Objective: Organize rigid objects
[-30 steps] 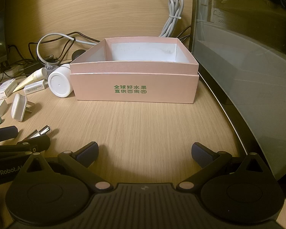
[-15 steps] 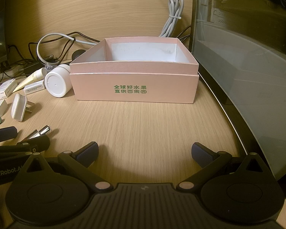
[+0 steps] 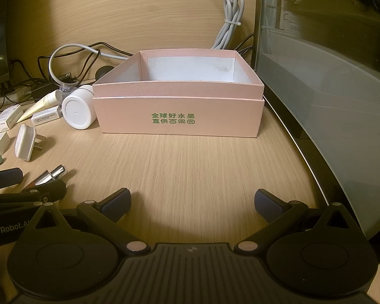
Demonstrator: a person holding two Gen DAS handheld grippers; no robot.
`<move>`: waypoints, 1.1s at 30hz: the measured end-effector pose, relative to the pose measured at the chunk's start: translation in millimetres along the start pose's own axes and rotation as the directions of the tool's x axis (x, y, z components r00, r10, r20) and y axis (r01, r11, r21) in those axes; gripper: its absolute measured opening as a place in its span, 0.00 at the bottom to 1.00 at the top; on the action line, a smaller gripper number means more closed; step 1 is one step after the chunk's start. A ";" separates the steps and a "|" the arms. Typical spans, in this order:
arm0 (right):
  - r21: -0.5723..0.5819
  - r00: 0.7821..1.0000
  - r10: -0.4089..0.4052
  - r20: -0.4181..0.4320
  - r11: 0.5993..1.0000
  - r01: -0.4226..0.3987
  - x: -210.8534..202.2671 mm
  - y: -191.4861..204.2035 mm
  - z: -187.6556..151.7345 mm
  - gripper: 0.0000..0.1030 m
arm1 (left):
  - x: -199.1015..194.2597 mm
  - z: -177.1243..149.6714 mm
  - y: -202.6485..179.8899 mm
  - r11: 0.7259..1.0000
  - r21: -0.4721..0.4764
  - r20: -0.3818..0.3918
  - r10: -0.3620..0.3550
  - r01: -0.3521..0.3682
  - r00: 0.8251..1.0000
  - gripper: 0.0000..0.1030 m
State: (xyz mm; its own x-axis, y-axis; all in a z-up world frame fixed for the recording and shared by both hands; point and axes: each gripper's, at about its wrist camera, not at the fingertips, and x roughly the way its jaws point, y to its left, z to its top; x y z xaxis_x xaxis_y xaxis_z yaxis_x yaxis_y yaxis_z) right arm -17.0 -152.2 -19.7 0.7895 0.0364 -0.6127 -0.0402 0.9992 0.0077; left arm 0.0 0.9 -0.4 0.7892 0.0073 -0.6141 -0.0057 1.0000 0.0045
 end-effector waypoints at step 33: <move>-0.050 0.989 0.041 -0.139 0.998 -0.049 5.7 4.0 10.6 1.00 | -40.8 15.4 75.0 0.991 -0.123 0.047 -0.041 0.047 0.998 0.69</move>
State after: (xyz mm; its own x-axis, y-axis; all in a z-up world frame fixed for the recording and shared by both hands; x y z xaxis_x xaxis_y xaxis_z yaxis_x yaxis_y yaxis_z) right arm -6.2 -147.8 -14.8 0.6944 0.0748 -0.7157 -0.1090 0.9940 -0.0019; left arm -23.2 75.6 37.1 0.8166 -0.0340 -0.5761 -0.0440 0.9917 -0.1210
